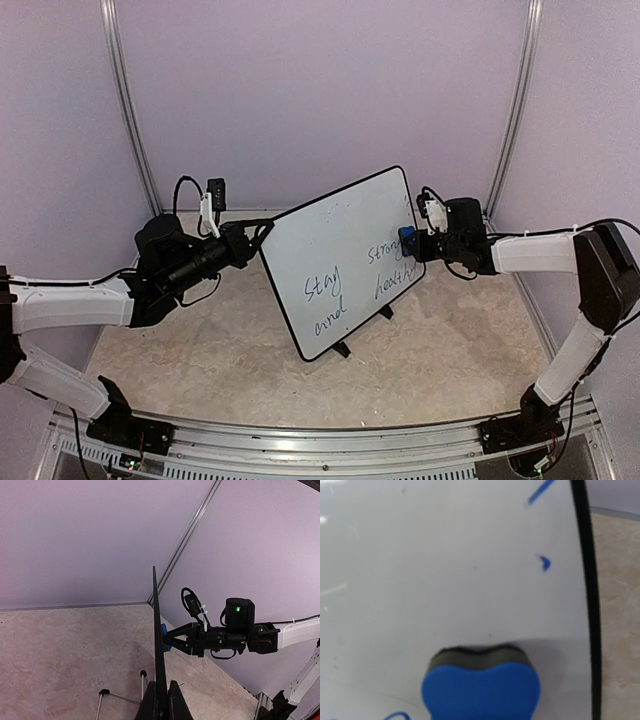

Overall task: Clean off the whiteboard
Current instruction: Erase the whiteboard at the center of the board.

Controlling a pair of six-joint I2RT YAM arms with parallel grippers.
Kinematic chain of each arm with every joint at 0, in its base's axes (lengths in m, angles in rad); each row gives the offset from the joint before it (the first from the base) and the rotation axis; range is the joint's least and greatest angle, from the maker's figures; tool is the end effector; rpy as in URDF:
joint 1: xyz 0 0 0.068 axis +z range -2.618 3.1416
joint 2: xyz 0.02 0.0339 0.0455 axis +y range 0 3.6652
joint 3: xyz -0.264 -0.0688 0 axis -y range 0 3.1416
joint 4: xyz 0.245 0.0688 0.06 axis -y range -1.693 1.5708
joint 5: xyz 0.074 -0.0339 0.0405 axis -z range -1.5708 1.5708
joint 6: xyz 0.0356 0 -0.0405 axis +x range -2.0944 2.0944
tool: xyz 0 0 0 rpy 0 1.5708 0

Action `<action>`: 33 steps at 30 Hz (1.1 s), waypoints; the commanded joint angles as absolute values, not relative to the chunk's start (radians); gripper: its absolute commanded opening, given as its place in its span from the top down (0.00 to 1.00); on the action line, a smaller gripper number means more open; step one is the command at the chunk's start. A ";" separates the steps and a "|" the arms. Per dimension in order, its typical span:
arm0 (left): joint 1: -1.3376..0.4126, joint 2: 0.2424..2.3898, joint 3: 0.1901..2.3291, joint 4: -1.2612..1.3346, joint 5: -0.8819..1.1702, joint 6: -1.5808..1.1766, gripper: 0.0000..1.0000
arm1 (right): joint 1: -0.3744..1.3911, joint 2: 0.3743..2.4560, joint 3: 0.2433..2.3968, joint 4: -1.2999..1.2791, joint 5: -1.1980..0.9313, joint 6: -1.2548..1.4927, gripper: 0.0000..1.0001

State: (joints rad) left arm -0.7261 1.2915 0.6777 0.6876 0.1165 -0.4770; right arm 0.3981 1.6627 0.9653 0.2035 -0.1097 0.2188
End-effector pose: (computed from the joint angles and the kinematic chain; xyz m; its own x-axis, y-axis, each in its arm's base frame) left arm 0.2149 -0.1964 0.2833 -0.2936 -0.3491 -0.8899 0.6882 0.5689 -0.4503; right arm 0.3367 0.1458 0.2132 -0.5295 0.0114 -0.8482 -0.3680 0.8978 0.2418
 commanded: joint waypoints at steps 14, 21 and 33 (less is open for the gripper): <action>-0.765 1.312 0.681 0.653 0.296 -0.432 1.00 | 0.411 1.681 1.027 0.144 -0.094 0.145 0.76; -0.767 1.304 0.679 0.656 0.296 -0.433 1.00 | 0.410 1.708 1.141 0.117 -0.083 0.165 0.74; -0.769 1.299 0.673 0.657 0.291 -0.434 1.00 | 0.385 1.745 1.291 0.085 -0.078 0.215 0.74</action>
